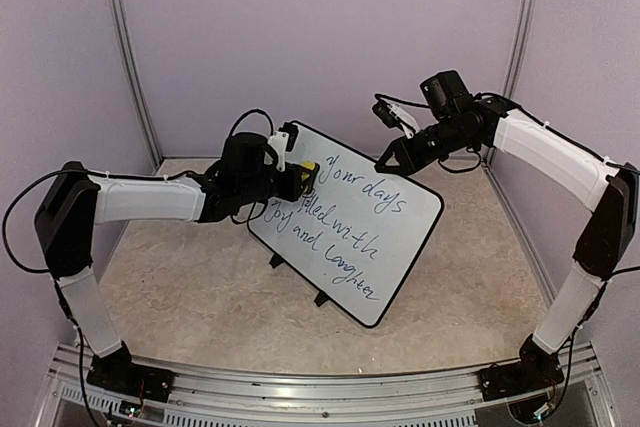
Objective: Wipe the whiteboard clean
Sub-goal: Erase the center of the whiteboard.
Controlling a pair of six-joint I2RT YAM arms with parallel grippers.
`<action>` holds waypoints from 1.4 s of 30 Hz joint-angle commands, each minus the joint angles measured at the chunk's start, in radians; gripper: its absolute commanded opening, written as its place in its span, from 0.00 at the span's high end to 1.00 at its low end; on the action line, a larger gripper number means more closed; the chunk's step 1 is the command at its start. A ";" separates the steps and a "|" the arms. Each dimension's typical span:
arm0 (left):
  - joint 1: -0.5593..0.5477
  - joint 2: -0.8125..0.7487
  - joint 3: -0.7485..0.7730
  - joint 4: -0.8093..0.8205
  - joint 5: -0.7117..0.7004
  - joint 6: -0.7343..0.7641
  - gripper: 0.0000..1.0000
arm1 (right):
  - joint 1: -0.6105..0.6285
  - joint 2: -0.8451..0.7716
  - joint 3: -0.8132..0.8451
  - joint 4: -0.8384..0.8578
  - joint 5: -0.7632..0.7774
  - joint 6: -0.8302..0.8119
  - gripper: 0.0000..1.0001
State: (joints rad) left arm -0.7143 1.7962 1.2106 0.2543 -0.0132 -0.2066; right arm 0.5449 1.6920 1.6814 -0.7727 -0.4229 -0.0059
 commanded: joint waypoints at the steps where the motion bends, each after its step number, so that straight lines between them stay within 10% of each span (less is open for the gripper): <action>1: 0.000 0.039 0.010 -0.093 -0.030 -0.011 0.85 | 0.072 -0.057 -0.002 0.037 -0.137 -0.146 1.00; 13: 0.015 0.141 0.276 -0.176 -0.055 0.047 0.85 | 0.080 -0.068 -0.010 0.036 -0.120 -0.146 1.00; 32: -0.149 -0.004 -0.053 -0.141 -0.133 0.002 0.85 | 0.081 -0.058 0.004 0.035 -0.077 -0.119 1.00; 42: -0.127 0.042 0.096 -0.154 -0.134 0.047 0.85 | 0.081 -0.063 0.005 0.036 -0.094 -0.123 1.00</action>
State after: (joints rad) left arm -0.8524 1.7779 1.2217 0.1547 -0.1749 -0.1860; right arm 0.5598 1.6760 1.6707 -0.7692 -0.3851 -0.0059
